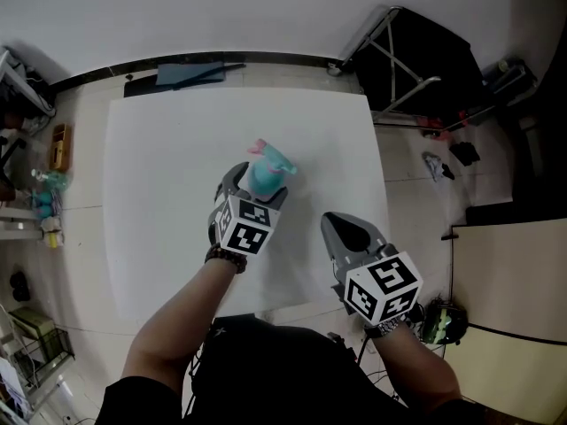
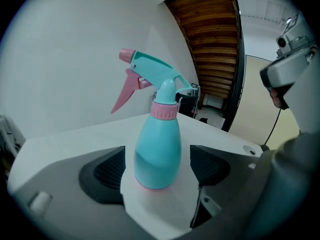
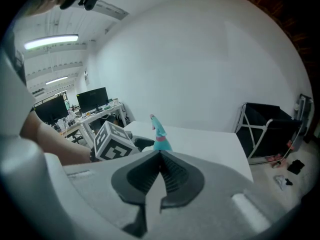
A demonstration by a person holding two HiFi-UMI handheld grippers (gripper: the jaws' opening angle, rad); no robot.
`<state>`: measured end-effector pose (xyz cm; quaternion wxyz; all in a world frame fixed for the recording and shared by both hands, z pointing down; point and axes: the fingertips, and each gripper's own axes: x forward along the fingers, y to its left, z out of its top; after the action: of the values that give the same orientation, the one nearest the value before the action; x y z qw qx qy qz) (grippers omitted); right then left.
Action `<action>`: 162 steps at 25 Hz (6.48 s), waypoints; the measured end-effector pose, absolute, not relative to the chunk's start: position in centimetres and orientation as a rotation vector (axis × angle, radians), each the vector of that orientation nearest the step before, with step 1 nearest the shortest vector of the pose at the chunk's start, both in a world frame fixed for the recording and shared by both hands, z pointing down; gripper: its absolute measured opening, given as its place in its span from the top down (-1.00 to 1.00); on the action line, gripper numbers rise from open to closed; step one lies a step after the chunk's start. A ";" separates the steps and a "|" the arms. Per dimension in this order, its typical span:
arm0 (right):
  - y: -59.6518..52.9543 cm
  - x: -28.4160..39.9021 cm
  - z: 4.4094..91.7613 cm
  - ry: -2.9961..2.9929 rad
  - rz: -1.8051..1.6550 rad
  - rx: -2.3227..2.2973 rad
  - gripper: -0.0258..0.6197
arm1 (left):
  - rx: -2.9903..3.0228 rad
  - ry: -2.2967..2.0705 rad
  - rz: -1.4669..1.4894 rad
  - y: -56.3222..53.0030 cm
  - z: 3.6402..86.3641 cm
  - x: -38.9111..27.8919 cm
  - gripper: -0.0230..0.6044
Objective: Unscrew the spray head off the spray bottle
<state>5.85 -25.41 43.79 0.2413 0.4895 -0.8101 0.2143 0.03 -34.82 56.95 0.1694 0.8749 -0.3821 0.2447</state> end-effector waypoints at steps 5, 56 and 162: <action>-25.8 5.8 44.2 -2.195 0.597 1.352 0.95 | 2.498 -1.042 0.740 -35.0 58.5 0.6 -0.43; -25.9 7.3 41.4 -2.448 0.511 0.990 0.64 | 2.511 -1.232 1.185 -29.9 56.2 -1.2 -0.22; -18.1 7.7 41.9 -1.926 -1.056 0.118 0.08 | 2.691 -0.555 1.742 -21.5 50.5 -0.7 -0.20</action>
<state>7.70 -18.10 41.92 0.4536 0.0477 -0.7804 -0.4277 -0.71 -21.50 50.47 -0.0559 0.8259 -0.1702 0.5346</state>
